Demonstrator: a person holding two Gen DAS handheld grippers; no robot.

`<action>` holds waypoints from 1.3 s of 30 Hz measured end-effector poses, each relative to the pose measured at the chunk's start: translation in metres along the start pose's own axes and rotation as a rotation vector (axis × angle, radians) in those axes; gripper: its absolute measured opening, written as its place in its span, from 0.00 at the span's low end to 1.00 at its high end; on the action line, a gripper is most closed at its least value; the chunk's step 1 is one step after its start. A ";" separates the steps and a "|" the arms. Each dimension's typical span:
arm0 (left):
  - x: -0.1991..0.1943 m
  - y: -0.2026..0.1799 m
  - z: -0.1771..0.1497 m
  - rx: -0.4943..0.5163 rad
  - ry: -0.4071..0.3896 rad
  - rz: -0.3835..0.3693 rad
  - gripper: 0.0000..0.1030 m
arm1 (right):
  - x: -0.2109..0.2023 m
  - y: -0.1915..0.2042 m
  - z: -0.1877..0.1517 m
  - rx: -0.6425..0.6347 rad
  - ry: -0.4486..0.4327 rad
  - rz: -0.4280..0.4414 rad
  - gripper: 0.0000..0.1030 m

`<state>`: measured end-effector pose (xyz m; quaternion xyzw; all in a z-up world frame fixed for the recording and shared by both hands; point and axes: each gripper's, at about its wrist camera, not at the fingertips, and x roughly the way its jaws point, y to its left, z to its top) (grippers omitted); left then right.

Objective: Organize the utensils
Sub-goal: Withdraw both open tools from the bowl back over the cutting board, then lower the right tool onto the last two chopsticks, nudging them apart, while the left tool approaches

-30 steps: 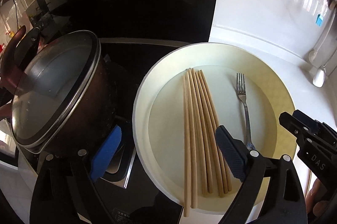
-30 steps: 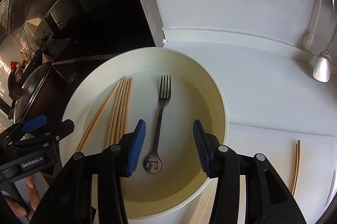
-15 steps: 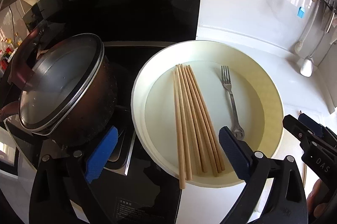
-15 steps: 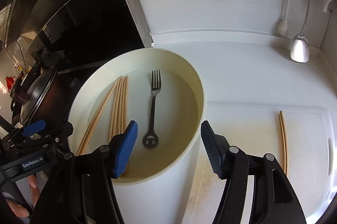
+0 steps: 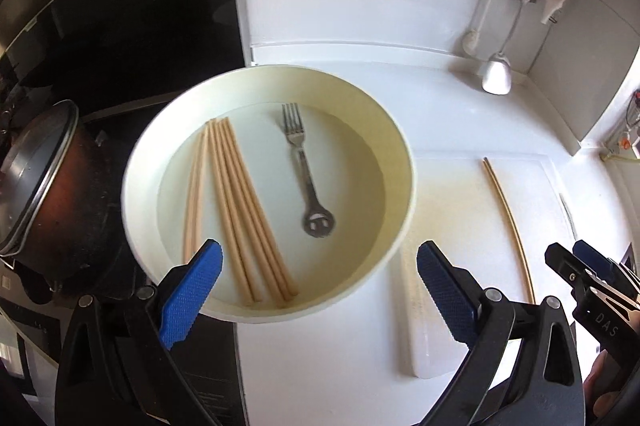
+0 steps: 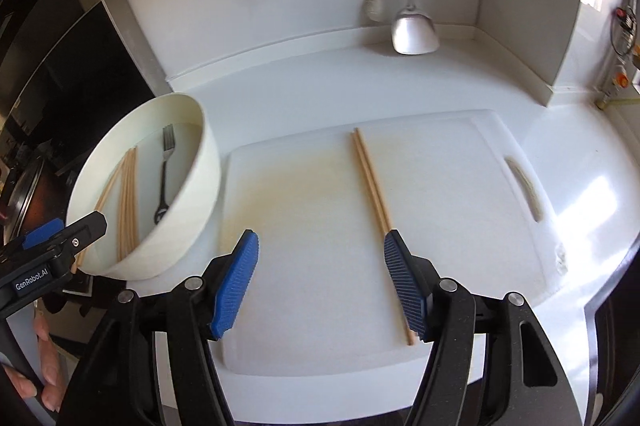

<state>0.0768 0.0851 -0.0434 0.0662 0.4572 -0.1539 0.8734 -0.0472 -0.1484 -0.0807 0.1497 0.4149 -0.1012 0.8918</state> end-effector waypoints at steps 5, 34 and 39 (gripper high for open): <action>0.003 -0.047 -0.012 0.031 0.017 -0.022 0.93 | -0.008 -0.056 -0.013 0.044 0.009 -0.048 0.65; 0.025 -0.141 -0.091 -0.123 -0.071 0.204 0.94 | 0.057 -0.133 -0.031 -0.127 -0.081 0.219 0.67; 0.034 -0.140 -0.092 -0.125 -0.098 0.191 0.94 | 0.070 -0.125 -0.031 -0.146 -0.091 0.194 0.67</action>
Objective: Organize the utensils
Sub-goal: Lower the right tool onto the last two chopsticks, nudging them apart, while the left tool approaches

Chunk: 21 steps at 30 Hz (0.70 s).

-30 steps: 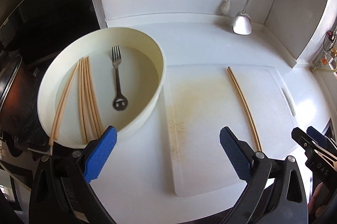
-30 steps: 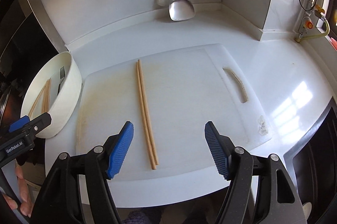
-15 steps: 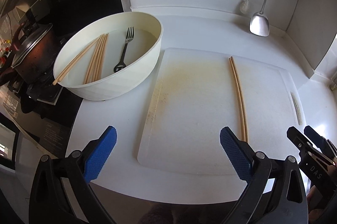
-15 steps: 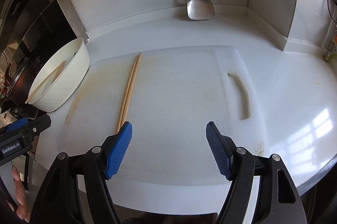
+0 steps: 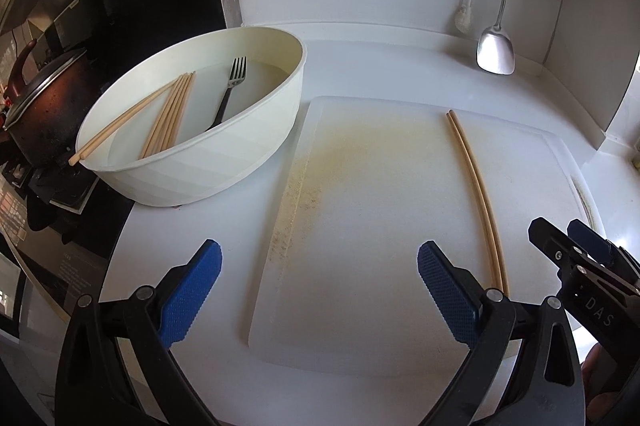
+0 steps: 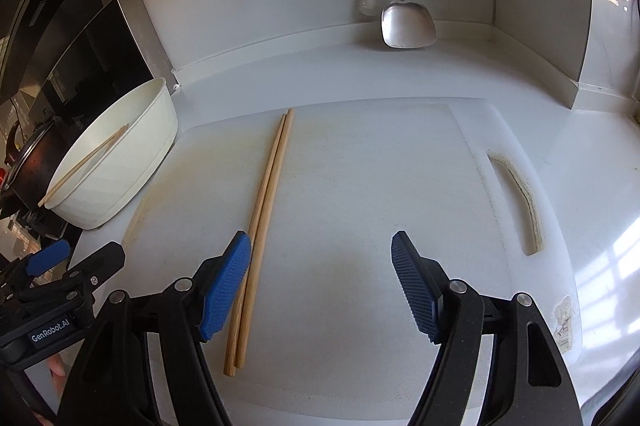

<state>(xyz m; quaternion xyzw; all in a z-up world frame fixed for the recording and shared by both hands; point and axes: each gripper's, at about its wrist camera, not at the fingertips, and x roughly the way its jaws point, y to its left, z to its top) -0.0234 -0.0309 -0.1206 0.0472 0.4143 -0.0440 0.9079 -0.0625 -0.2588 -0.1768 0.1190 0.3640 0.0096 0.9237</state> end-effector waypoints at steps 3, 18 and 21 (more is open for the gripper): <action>0.002 0.000 -0.001 -0.008 0.001 -0.012 0.94 | 0.006 0.003 -0.002 -0.008 0.011 -0.008 0.67; 0.009 0.009 -0.004 -0.038 0.008 -0.007 0.94 | 0.018 0.013 -0.006 -0.047 0.025 -0.032 0.67; 0.008 0.009 -0.005 -0.041 0.008 -0.008 0.94 | 0.018 0.016 -0.007 -0.064 0.024 -0.047 0.67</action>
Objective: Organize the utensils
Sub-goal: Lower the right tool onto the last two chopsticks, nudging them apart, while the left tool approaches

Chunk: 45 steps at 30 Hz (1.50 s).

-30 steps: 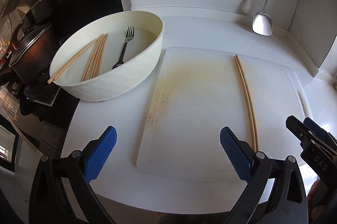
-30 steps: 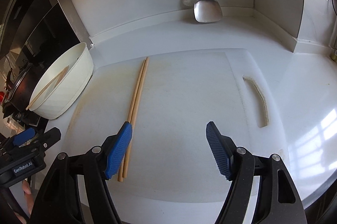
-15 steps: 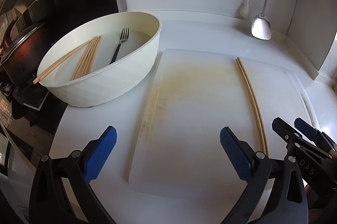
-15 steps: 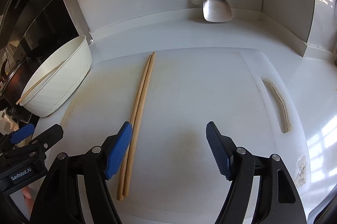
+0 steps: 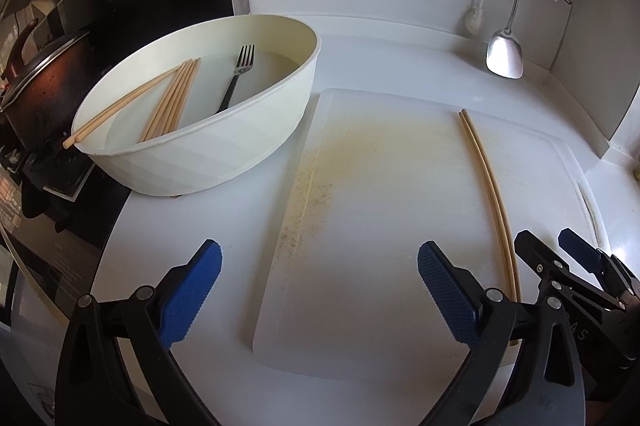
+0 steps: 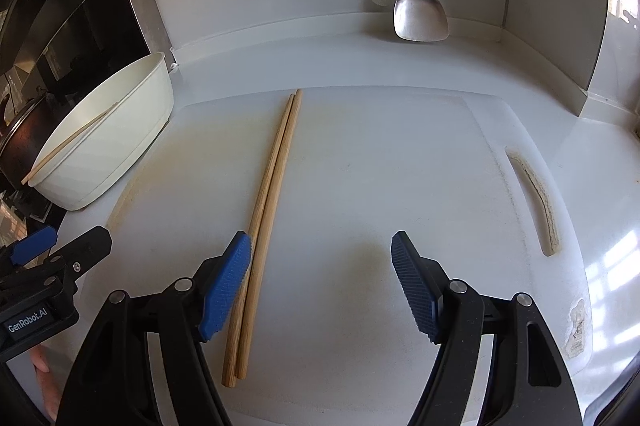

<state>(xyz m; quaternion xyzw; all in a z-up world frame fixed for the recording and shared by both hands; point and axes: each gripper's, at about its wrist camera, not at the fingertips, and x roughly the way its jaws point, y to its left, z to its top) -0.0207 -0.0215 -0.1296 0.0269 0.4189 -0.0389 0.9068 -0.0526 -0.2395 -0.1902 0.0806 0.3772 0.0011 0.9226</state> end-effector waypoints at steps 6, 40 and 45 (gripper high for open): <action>0.000 0.001 -0.001 -0.004 0.001 -0.001 0.94 | 0.002 0.005 -0.002 -0.025 -0.007 -0.029 0.67; 0.005 -0.025 0.000 0.004 0.007 -0.037 0.94 | 0.007 -0.010 -0.001 -0.046 -0.038 -0.107 0.41; 0.007 -0.029 -0.002 0.007 0.010 -0.039 0.94 | 0.005 -0.020 0.000 -0.025 -0.046 -0.119 0.20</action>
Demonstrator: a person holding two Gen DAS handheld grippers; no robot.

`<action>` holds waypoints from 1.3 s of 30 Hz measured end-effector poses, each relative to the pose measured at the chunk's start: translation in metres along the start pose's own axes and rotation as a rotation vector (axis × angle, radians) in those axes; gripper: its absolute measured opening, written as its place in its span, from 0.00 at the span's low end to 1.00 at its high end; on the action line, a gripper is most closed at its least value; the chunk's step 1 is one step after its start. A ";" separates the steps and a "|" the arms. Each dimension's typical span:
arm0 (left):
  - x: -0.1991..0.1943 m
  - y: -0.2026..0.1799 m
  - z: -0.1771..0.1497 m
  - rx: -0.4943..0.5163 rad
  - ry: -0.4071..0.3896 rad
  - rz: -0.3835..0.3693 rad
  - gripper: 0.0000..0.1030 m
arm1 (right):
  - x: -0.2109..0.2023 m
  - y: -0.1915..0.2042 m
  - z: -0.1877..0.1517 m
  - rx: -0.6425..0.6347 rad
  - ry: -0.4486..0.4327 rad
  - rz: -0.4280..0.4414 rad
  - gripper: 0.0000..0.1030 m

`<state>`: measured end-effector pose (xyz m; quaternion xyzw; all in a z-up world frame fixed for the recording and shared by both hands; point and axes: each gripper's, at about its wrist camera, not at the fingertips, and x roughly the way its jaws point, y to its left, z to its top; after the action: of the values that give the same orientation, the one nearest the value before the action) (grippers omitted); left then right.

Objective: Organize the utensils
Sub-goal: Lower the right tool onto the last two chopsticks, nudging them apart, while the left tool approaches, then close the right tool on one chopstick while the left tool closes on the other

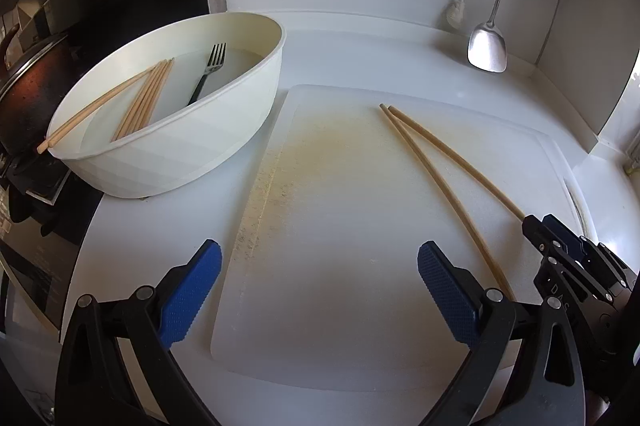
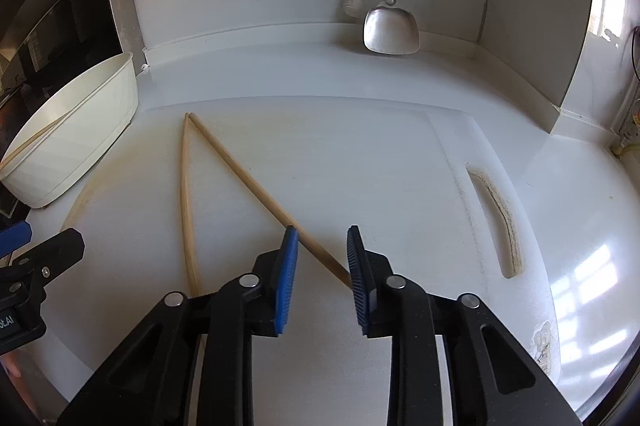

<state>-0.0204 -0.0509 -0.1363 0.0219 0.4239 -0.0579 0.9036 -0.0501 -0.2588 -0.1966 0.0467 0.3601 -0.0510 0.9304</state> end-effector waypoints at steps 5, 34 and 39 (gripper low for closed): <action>0.001 -0.006 0.000 0.004 0.000 -0.002 0.94 | -0.001 -0.012 0.000 0.030 -0.006 -0.008 0.19; 0.030 -0.063 0.010 -0.095 0.020 0.007 0.94 | 0.001 -0.052 0.014 -0.080 0.010 0.190 0.28; 0.035 -0.070 0.007 -0.131 0.028 0.043 0.94 | 0.010 -0.055 0.019 -0.144 0.030 0.236 0.28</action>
<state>-0.0014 -0.1239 -0.1584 -0.0273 0.4389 -0.0103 0.8981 -0.0371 -0.3160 -0.1917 0.0225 0.3688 0.0853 0.9253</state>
